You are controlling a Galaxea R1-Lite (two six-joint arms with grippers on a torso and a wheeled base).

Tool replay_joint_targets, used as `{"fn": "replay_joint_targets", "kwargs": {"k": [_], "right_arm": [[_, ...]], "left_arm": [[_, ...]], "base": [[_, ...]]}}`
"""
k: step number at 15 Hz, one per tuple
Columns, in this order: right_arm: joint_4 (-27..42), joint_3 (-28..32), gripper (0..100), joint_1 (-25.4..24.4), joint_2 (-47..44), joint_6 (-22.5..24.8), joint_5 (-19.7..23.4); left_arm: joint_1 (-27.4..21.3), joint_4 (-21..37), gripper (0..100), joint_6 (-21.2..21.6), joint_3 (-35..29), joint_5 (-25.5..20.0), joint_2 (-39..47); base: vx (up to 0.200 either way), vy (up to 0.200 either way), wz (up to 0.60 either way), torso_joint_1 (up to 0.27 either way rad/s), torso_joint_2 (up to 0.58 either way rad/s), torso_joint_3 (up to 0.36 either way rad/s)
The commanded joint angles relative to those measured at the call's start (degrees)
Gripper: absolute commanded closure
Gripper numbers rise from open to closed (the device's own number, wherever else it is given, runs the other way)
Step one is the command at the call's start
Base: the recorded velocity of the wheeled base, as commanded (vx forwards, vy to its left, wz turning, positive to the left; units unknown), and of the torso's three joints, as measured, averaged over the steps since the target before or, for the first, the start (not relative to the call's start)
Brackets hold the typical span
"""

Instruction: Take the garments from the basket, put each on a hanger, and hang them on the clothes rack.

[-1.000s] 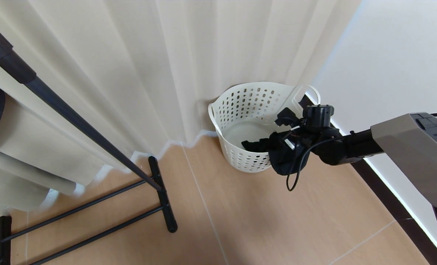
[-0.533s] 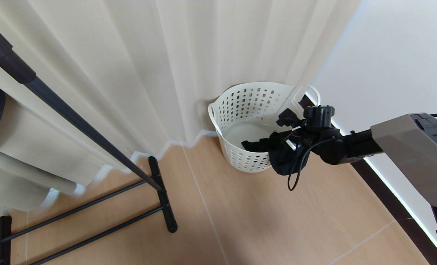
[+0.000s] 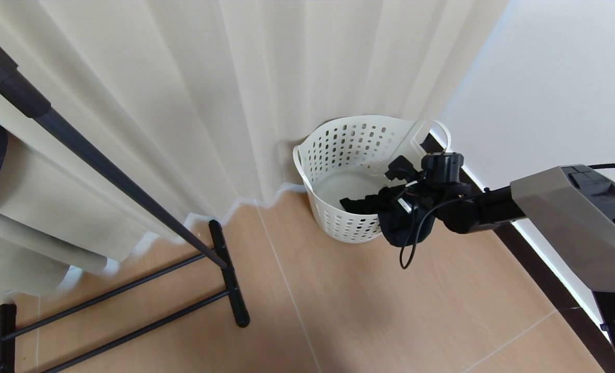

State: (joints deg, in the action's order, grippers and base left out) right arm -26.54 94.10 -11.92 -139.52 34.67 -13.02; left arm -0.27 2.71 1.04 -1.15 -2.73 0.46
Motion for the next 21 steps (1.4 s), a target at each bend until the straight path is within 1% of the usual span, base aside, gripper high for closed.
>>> {"fn": "replay_joint_targets", "kwargs": {"k": [1, 7, 8, 17, 19, 20, 21], "right_arm": [[0.0, 1.0, 0, 0.0, -0.9, -0.2, 0.0], [0.4, 4.1, 0, 0.0, -2.9, -1.2, 0.0], [0.4, 4.1, 100, 0.0, -2.9, -1.2, 0.0], [0.4, 4.1, 100, 0.0, -2.3, -1.6, -0.1], [0.5, 3.3, 100, -0.6, -0.8, -7.3, -0.3], [0.5, -0.1, 100, -2.1, 3.0, -10.0, -0.6], [0.1, -4.8, 100, -2.4, 7.4, -10.5, -0.6]], "left_arm": [[0.0, 0.0, 0, 0.0, 0.0, 0.0, 0.0], [0.0, 0.0, 0, 0.0, 0.0, 0.0, 0.0], [0.0, 0.0, 0, 0.0, 0.0, 0.0, 0.0], [0.0, 0.0, 0, 0.0, 0.0, 0.0, 0.0], [0.0, 0.0, 0, 0.1, 0.0, 0.0, 0.0], [0.0, 0.0, 0, 0.1, 0.0, -0.1, 0.0], [0.0, 0.0, 0, 0.0, 0.0, -0.1, 0.0]], "base": [[0.0, 0.0, 0.0, 0.0, 0.0, 0.0], [0.0, 0.0, 0.0, 0.0, 0.0, 0.0], [0.0, 0.0, 0.0, 0.0, 0.0, 0.0], [0.0, 0.0, 0.0, 0.0, 0.0, 0.0], [0.0, 0.0, 0.0, 0.0, 0.0, 0.0], [0.0, 0.0, 0.0, 0.0, 0.0, 0.0], [0.0, 0.0, 0.0, 0.0, 0.0, 0.0]]}}
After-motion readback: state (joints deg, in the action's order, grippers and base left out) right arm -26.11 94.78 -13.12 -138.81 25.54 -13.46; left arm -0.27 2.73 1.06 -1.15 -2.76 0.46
